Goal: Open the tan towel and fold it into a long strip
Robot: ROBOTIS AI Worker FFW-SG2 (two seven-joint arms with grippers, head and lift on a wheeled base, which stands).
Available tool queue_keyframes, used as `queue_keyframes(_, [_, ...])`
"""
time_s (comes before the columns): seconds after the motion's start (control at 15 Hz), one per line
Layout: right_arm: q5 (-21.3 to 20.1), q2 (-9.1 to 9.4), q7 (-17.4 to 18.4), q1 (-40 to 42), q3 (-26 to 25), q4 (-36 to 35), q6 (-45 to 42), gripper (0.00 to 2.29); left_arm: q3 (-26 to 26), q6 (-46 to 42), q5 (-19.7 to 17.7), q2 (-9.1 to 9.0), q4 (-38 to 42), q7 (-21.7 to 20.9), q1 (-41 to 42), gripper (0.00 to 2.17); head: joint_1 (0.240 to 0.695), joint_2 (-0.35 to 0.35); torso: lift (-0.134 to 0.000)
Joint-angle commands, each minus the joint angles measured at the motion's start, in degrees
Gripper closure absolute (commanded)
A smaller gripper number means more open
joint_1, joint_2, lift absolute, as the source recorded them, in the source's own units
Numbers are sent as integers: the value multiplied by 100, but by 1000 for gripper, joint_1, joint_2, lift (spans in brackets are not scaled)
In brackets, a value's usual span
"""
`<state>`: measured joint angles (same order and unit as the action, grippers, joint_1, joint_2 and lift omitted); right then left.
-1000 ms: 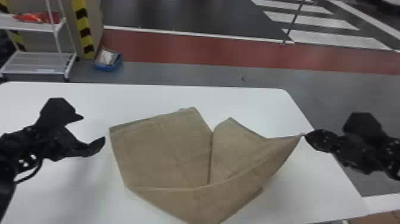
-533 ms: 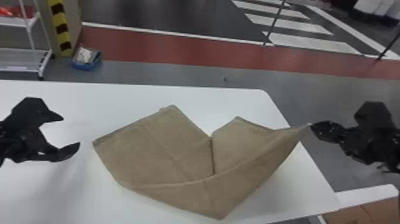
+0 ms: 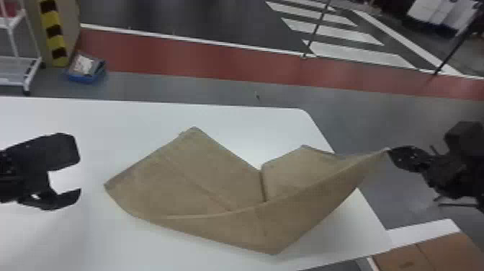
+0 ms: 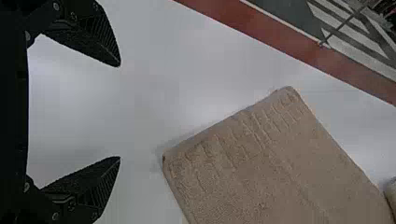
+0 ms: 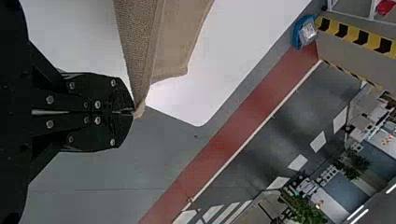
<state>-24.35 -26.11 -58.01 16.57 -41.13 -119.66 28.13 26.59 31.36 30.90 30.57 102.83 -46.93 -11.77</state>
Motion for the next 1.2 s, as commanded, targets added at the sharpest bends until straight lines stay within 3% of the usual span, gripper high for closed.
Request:
queue_keyframes(0.0, [1,71,0,-5,-44,-39,84,1322,716,974,540,81,360,-325,-256,191,695,-350,-125])
queue_keyframes(0.33, [27,176,0,-22,-264,-110,224,1322,1621,1325,812,10,334,-633,-880,215,695,-350,-125])
queue_keyframes(0.53, [27,238,0,-5,-369,-110,242,1322,2201,1519,1006,-209,96,-738,-1293,272,695,-350,-125])
queue_keyframes(0.73, [36,291,0,13,-396,-110,242,1322,2667,1782,1278,-306,70,-1152,-1495,272,695,-350,-125])
queue_keyframes(0.87, [71,326,9,13,-404,-110,242,1322,2869,1835,1383,-403,-62,-1327,-1618,329,695,-350,-125])
queue_keyframes(1.13, [159,387,9,39,-475,-171,242,1318,3089,1818,1568,-473,-282,-1283,-1777,363,695,-350,-125])
